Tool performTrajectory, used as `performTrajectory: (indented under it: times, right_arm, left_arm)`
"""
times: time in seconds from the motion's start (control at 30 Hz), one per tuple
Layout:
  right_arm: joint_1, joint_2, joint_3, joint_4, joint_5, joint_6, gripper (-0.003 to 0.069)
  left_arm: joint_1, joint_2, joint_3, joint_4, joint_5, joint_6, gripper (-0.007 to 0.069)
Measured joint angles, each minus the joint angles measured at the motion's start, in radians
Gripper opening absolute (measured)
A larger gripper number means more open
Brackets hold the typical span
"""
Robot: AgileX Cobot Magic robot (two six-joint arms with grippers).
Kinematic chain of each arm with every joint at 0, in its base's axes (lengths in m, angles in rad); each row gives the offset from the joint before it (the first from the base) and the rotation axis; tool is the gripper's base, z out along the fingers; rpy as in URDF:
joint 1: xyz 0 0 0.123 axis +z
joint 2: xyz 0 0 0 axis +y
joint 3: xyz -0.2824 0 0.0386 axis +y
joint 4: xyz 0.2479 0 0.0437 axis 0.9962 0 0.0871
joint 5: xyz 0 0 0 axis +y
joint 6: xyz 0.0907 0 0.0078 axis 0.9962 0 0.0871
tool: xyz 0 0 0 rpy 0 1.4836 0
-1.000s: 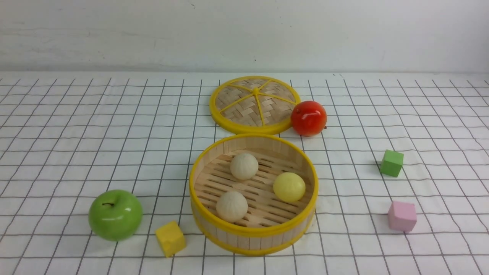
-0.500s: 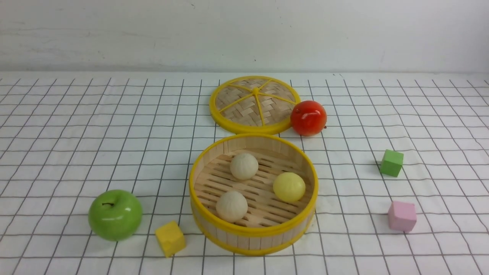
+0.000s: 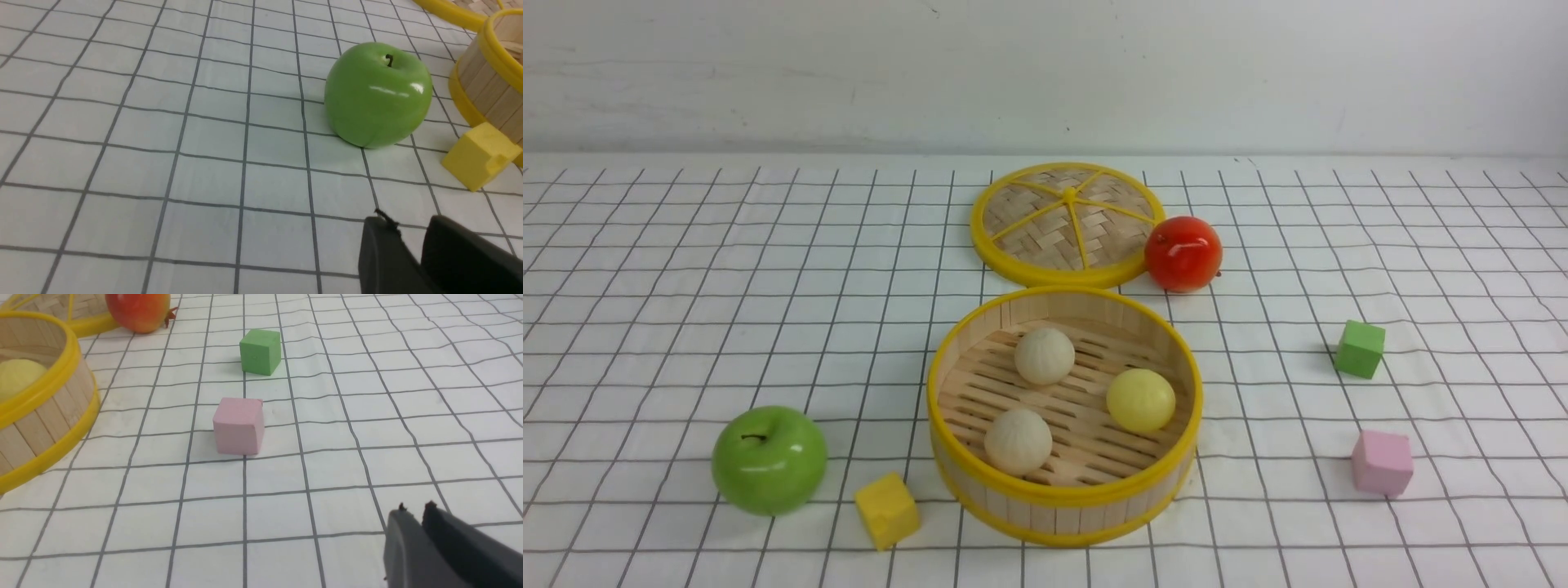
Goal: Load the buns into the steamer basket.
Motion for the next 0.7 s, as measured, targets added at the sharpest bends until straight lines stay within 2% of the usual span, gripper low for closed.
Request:
performTrajectory:
  times: [0.7]
  right_arm:
    - [0.0,0.0,0.0,0.0,0.0,0.001,0.0095]
  left_arm:
    - [0.0,0.0,0.0,0.0,0.0,0.0,0.0171]
